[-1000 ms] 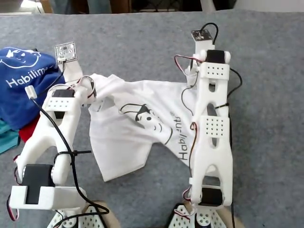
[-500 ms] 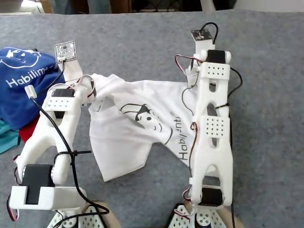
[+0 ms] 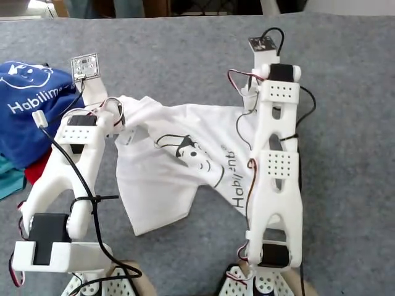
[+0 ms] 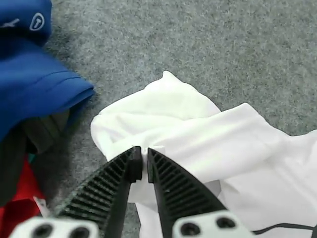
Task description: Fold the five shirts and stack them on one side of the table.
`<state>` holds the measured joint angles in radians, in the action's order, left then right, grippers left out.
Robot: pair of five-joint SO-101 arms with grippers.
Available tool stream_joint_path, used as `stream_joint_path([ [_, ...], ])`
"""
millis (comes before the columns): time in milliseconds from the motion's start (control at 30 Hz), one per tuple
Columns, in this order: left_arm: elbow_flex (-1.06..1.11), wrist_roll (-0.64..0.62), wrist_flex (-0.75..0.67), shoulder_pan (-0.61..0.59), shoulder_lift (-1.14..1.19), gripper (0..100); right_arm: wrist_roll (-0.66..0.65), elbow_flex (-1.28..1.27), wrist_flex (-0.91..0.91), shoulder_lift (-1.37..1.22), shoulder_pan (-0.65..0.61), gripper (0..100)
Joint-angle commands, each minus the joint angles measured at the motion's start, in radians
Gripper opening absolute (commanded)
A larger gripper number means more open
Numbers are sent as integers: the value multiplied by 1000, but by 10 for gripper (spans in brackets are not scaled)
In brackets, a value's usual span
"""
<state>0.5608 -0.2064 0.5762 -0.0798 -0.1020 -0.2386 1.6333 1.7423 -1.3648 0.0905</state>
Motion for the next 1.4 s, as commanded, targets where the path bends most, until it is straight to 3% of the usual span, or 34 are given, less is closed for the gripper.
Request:
stream_joint_path([
  [0, -147, 2, 84, -12, -34, 28, -3, 30, 20, 140, 20, 15],
  [100, -308, 5, 270, -22, -114, 28, -3, 38, 25, 245, 29, 15],
  [333, -556, 173, 422, -19, -295, 28, 5, -62, 25, 604, 25, 15],
  [500, -736, 186, 557, 10, -381, 28, 38, -130, 23, 825, 41, 15],
  [800, -1161, 183, 654, 114, -411, 28, 31, -137, 23, 1136, 48, 15],
  [1200, -1649, 195, 830, 107, -413, 28, 31, -150, 23, 1463, 44, 16],
  [1367, -1799, 203, 921, 114, -413, 28, 31, -297, 18, 1616, 46, 16],
])
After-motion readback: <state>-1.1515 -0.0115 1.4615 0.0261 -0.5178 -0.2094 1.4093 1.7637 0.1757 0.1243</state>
